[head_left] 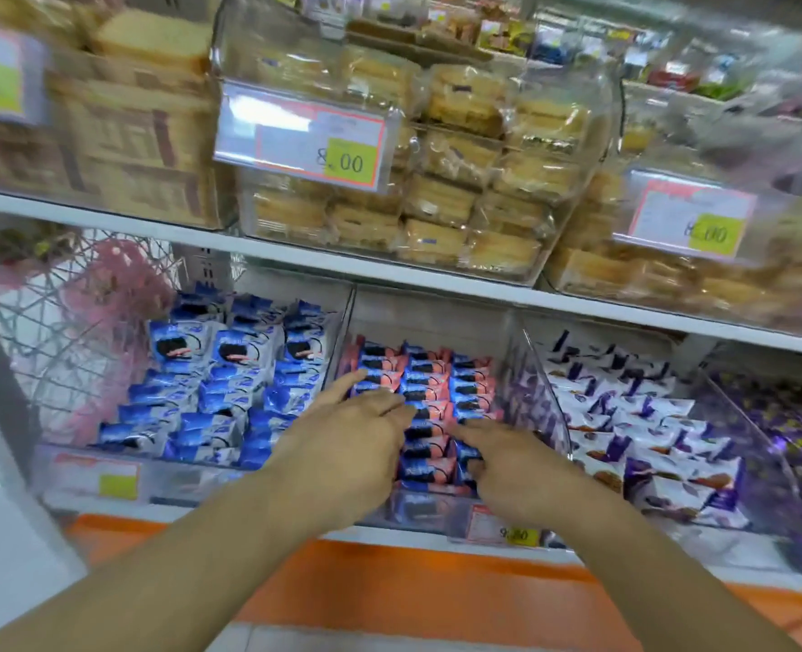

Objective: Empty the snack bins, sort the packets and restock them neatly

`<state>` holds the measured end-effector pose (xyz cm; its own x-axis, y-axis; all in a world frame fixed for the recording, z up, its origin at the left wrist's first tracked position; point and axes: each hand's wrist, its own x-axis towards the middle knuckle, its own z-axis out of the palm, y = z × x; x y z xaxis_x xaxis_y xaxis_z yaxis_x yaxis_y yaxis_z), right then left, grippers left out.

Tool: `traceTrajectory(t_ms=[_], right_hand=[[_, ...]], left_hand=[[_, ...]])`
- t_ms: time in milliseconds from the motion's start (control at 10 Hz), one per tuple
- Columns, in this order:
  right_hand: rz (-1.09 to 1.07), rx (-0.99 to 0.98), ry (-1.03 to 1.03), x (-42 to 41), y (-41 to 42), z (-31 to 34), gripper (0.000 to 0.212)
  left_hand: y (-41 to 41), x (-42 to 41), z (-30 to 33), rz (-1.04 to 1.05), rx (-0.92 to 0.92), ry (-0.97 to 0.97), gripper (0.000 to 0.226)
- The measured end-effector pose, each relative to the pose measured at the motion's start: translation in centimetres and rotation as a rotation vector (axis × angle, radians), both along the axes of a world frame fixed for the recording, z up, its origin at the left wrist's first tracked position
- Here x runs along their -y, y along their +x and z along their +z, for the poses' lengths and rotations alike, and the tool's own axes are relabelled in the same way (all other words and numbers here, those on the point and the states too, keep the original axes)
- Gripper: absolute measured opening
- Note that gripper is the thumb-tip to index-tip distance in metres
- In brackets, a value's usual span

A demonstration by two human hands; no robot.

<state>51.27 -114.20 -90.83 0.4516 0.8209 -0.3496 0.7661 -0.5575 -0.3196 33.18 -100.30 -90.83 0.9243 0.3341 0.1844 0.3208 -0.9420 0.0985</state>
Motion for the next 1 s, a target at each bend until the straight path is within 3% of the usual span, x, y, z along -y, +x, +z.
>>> traceTrajectory(t_ms=[100,400,600,800,900,1000], right_hand=[[-0.019,-0.007,0.009,-0.2,0.2,0.0,0.071],[-0.007,-0.002,0.077,-0.4,0.8,0.2,0.073],[-0.07,0.014,0.088,-0.9,0.9,-0.6,0.078],[-0.078,0.045,0.134,-1.3,0.9,-1.1,0.075],[-0.054,0.029,0.169,-0.9,0.5,-0.6,0.073],[-0.067,0.001,0.258,-0.2,-0.1,0.4,0.069]], left_hand=[[1.4,0.0,0.2,0.017,-0.044,0.011,0.048],[5.3,-0.5,-1.7,0.062,-0.198,-0.487,0.058],[6.3,-0.8,-2.3,0.118,-0.298,-0.466,0.077],[6.7,-1.1,-2.7,0.112,-0.326,-0.367,0.07],[6.1,-1.2,-3.0,0.113,-0.269,-0.348,0.068],[5.0,-0.4,-2.7,0.123,-0.067,-0.42,0.065]])
